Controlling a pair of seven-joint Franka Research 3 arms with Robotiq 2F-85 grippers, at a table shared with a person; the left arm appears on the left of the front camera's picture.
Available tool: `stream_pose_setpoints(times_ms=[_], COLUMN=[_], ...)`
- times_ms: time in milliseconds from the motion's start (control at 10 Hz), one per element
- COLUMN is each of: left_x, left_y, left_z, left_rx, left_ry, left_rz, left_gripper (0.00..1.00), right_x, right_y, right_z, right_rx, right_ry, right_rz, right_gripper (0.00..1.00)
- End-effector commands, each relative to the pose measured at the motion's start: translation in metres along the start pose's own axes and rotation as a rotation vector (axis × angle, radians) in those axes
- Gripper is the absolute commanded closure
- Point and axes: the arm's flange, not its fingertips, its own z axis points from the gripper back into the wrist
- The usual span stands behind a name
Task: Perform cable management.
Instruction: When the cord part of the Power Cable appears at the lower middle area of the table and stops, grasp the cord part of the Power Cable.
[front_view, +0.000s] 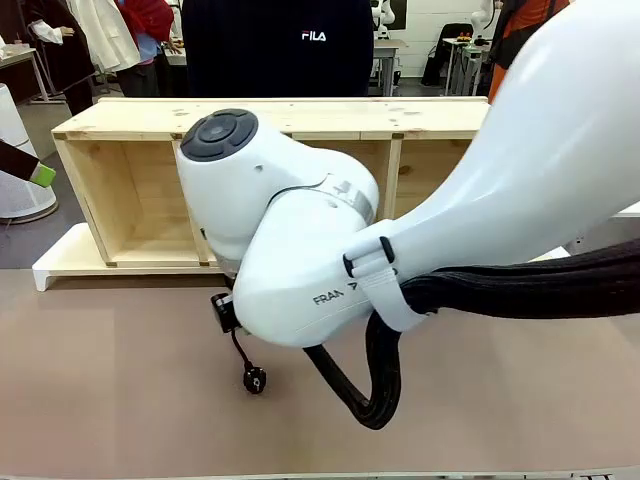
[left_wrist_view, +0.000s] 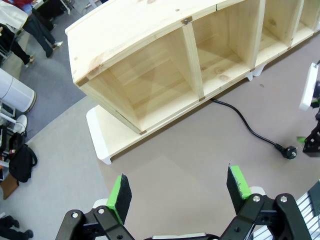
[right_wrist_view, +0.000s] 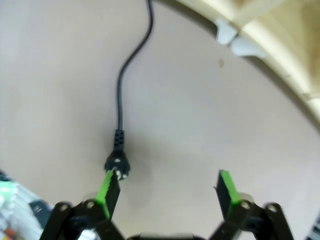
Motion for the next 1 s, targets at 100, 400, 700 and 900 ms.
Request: stream_pose_setpoints(times_ms=[100, 400, 700, 900], left_x=[0.001, 0.001, 0.001, 0.001], left_y=[0.001, 0.001, 0.001, 0.001], left_z=[-0.001, -0.001, -0.001, -0.001], left_rx=[0.002, 0.002, 0.002, 0.002], left_ry=[-0.006, -0.006, -0.006, -0.006], left_rz=[0.002, 0.002, 0.002, 0.002], left_gripper=[0.00, 0.00, 0.00, 0.00], right_x=[0.011, 0.002, 0.002, 0.002], right_y=[0.015, 0.009, 0.009, 0.009], right_z=[0.000, -0.001, -0.001, -0.001], right_rx=[-0.023, 0.003, 0.003, 0.003], right_ry=[-0.039, -0.001, -0.001, -0.001], right_rz=[0.036, 0.023, 0.023, 0.023], right_gripper=[0.00, 0.00, 0.00, 0.00])
